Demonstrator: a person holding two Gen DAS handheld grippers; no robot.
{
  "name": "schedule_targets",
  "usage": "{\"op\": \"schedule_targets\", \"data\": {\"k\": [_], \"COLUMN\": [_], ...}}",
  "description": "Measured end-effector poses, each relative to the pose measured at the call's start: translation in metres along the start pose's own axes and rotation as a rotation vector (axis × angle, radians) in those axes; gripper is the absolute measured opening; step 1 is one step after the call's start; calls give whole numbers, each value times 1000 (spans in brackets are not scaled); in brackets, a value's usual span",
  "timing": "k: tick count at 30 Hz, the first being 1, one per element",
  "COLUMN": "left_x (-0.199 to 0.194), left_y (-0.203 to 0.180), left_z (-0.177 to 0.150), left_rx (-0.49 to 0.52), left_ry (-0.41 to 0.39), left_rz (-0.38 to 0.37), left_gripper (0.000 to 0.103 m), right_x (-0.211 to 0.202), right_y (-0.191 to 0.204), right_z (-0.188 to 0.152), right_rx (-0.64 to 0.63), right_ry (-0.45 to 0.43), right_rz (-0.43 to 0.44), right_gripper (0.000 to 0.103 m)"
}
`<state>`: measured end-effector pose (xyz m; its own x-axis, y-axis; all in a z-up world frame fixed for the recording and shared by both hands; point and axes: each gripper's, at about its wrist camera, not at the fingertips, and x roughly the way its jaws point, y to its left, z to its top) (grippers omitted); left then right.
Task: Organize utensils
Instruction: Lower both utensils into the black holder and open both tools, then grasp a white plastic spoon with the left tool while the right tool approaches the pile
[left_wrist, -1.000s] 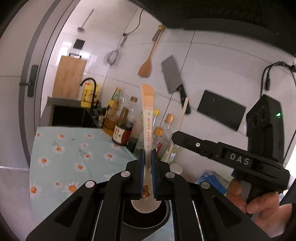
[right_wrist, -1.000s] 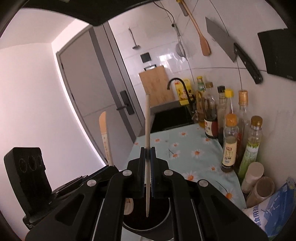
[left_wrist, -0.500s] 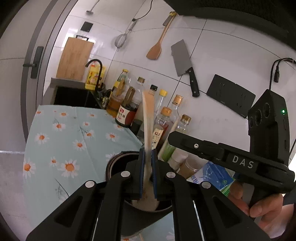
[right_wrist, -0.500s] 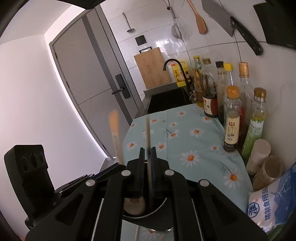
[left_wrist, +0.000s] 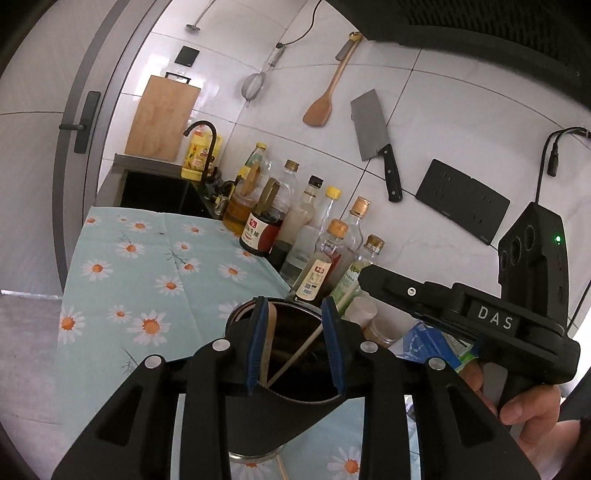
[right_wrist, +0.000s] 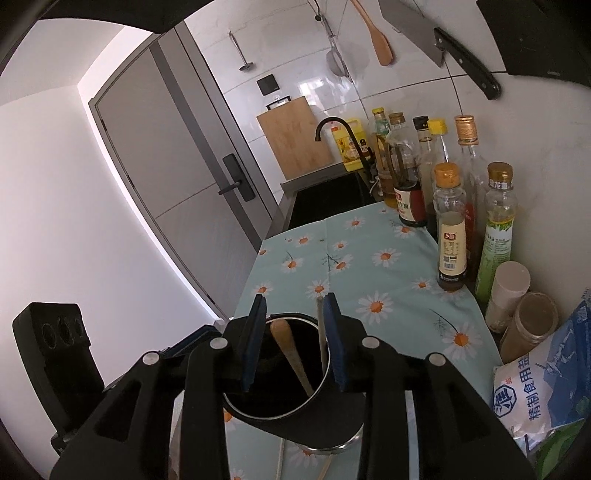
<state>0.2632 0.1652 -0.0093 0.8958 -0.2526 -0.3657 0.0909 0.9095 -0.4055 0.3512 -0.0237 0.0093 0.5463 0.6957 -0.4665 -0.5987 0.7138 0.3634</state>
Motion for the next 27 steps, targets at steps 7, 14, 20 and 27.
{"op": "schedule_targets", "data": {"k": [7,14,20,27], "left_x": [-18,-39,-52,-52], "left_y": [-10,-27,-41,-53], "left_z": [1,-7,-26,-60], "left_rx": [11,54,91,115], "left_ry": [-8,6,90,243], "left_rz": [10,30,29,25], "left_gripper": [29,29,29,29], "right_x": [-21,-54,-79,-97], "right_y": [-1,-8,-22,-42], "right_z": [-2,-11,-28,-58], "right_rx": [0,18,62,158], "right_ry": [-20,-25,24,105], "right_rz": [1,14,42,65], "right_gripper": [33,33,33,33]}}
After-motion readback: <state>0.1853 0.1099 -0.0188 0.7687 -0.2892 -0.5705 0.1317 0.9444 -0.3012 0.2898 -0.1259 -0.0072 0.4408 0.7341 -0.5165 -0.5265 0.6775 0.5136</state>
